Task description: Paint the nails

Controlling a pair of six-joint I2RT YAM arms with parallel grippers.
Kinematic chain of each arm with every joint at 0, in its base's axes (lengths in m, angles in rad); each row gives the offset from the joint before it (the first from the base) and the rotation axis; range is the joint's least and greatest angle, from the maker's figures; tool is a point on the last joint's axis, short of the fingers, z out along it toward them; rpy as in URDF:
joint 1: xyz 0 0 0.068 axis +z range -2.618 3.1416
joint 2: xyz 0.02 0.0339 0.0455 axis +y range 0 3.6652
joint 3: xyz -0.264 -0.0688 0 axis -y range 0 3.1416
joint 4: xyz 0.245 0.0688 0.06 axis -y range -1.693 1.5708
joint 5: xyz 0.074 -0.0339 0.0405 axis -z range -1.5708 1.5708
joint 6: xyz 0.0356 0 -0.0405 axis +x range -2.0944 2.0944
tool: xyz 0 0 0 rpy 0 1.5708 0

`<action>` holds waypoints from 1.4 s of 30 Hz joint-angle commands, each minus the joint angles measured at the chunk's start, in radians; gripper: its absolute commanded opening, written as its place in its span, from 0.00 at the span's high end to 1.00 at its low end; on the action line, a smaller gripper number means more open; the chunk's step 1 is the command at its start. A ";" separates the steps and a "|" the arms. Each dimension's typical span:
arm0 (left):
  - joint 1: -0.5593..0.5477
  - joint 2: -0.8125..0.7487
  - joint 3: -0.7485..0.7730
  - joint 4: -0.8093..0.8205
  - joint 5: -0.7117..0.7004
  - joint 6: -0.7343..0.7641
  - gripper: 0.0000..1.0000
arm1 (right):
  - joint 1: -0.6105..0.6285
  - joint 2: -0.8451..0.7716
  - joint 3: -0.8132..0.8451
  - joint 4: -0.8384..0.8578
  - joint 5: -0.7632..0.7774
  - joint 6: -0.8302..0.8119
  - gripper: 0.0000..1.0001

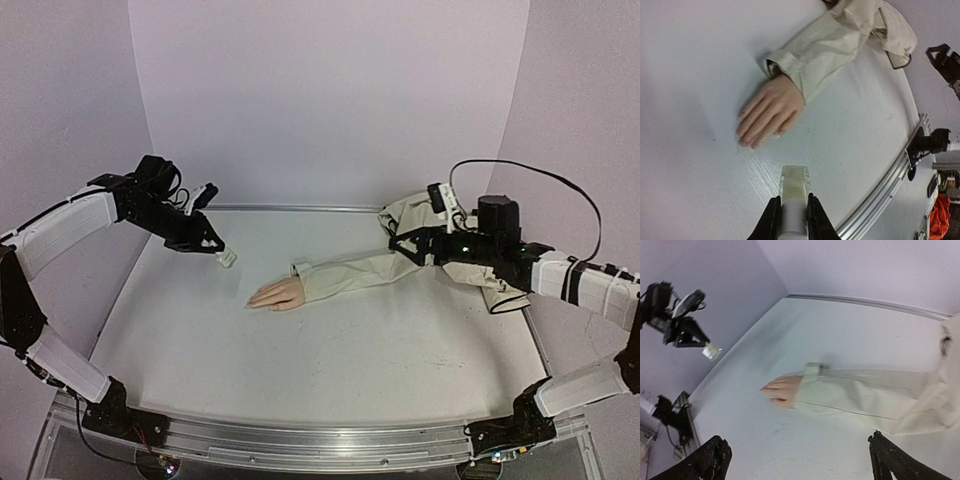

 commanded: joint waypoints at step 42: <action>-0.296 0.079 0.170 -0.006 0.336 0.347 1.00 | 0.454 0.699 0.475 0.584 -0.561 0.036 0.74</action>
